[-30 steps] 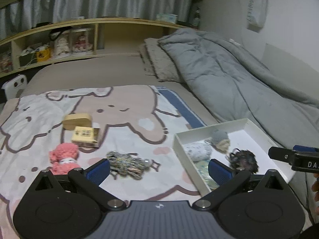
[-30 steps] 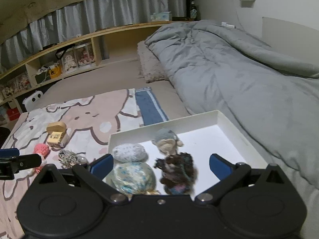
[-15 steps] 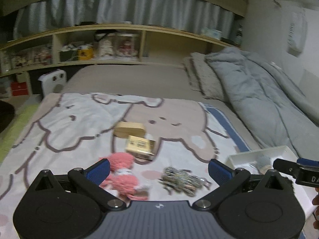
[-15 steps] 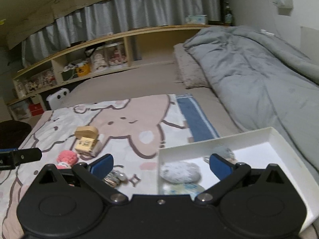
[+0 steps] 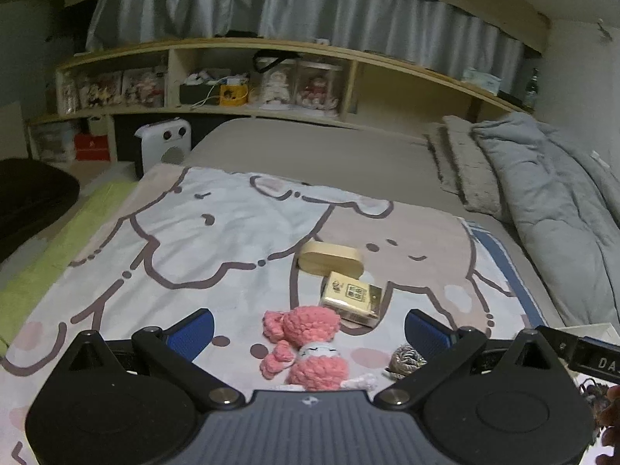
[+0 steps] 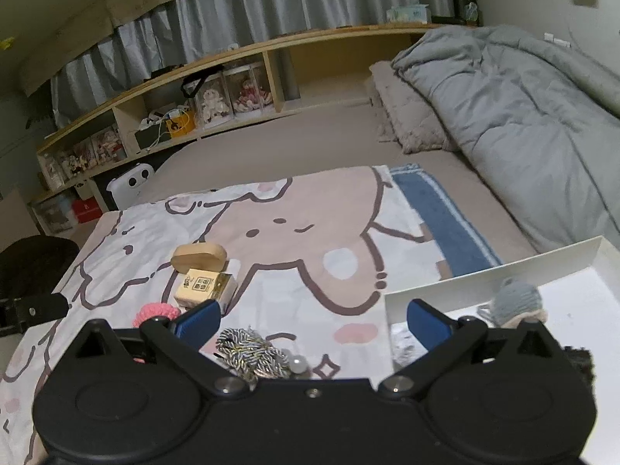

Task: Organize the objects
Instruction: 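Withdraw both tools from the tray toward the remaining items, then grasp the pink crocheted doll with the left tool while the right tool grasps the braided cord keychain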

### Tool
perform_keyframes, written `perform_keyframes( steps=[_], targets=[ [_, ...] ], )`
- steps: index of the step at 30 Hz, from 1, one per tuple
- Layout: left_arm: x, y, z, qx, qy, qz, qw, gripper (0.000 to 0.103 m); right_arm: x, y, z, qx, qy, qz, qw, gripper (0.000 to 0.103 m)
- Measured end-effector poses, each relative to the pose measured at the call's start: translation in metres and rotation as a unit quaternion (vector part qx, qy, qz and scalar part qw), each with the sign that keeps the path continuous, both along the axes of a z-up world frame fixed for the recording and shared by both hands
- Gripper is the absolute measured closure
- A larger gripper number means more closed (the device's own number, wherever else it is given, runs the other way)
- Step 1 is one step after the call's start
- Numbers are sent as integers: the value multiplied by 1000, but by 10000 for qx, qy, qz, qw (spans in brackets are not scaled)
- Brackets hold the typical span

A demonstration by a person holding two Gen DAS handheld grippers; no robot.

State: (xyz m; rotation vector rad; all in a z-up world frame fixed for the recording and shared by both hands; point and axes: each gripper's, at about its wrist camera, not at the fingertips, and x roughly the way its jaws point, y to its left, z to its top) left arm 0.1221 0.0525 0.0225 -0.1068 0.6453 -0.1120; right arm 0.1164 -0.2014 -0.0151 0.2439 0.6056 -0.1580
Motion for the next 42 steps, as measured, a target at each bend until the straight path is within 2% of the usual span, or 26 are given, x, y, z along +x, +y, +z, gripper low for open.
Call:
perform_keyframes(
  steps=[5,9,12,14,15,17,23,28,31,39,42],
  targets=[
    [10,3,-9,26,60,107,9999,0,10,3,-11,86,-313,135,9994,0],
    [20,2,-19,74,187,164,9997,0,22,5,-23,82,-212,421,9989,0],
    [27,3,-29,-65,334,68,9994,0,28,8,-35,12,-88,714,9974,0],
    [33,3,-35,-205,437,140,9987,4,34,14,-44,-102,72,1035,9946,0],
    [37,4,-39,-275,517,163,9982,9,37,18,-49,-206,177,1163,9928,1],
    [44,4,-45,-431,645,92,9969,16,40,25,-55,-448,244,1401,9888,11],
    [64,3,-64,-777,954,54,9924,29,50,38,-64,-958,271,1904,9766,24],
    [83,10,-74,-1195,1248,172,9848,46,57,43,-72,-1250,409,2264,9651,35],
    [91,10,-81,-1238,1335,211,9831,47,61,41,-78,-1225,525,2328,9634,40],
    [98,-3,-107,-1150,1718,139,9783,47,60,45,-91,-1183,546,2520,9589,43],
    [96,-5,-113,-1078,1750,236,9784,53,57,51,-95,-1280,533,2550,9570,46]
  ],
)
